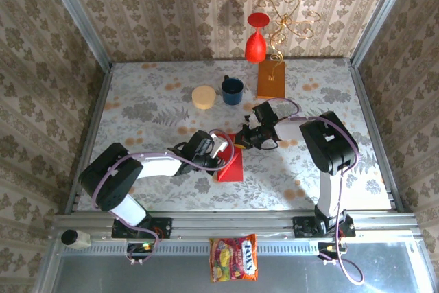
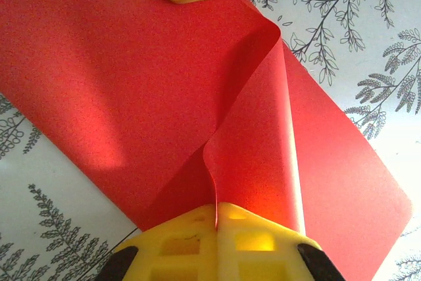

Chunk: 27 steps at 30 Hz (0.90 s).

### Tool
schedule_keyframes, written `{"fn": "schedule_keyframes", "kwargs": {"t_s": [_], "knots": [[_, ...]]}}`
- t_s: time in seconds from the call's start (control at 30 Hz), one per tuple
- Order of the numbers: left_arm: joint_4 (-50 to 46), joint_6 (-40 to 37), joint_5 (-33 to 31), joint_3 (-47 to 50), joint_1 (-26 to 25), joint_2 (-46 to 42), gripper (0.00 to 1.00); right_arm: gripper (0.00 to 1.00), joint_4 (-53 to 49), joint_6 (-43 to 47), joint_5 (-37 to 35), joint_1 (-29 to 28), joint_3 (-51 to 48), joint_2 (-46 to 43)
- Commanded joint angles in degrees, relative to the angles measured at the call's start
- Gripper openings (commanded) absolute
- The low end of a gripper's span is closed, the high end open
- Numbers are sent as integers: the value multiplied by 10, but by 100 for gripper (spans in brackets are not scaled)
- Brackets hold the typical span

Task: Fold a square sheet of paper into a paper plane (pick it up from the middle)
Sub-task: Fold the triangle a second time at the center of the table.

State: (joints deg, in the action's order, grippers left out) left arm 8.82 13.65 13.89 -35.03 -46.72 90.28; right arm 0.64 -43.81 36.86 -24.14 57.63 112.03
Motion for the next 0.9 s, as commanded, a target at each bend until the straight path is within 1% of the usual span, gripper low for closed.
{"fn": "schedule_keyframes", "kwargs": {"t_s": [0.0,0.3,0.4,0.67,0.77,0.87], "knots": [[0,-13,-11,-11,5,12,0,0,-38,4,-40,7,-23,32],[-6,-16,-8,-13,5,20,0,0,-38,4,-32,7,-20,30],[-6,-17,-6,-10,5,24,0,0,-47,6,-22,9,-5,17],[-5,-15,-3,-3,5,30,0,1,-83,27,-1,10,38,-70],[-5,-15,-1,-3,6,30,0,1,-86,26,-3,9,21,-105],[-6,-16,-1,-5,5,29,0,1,-69,15,-4,1,-19,-132]]}}
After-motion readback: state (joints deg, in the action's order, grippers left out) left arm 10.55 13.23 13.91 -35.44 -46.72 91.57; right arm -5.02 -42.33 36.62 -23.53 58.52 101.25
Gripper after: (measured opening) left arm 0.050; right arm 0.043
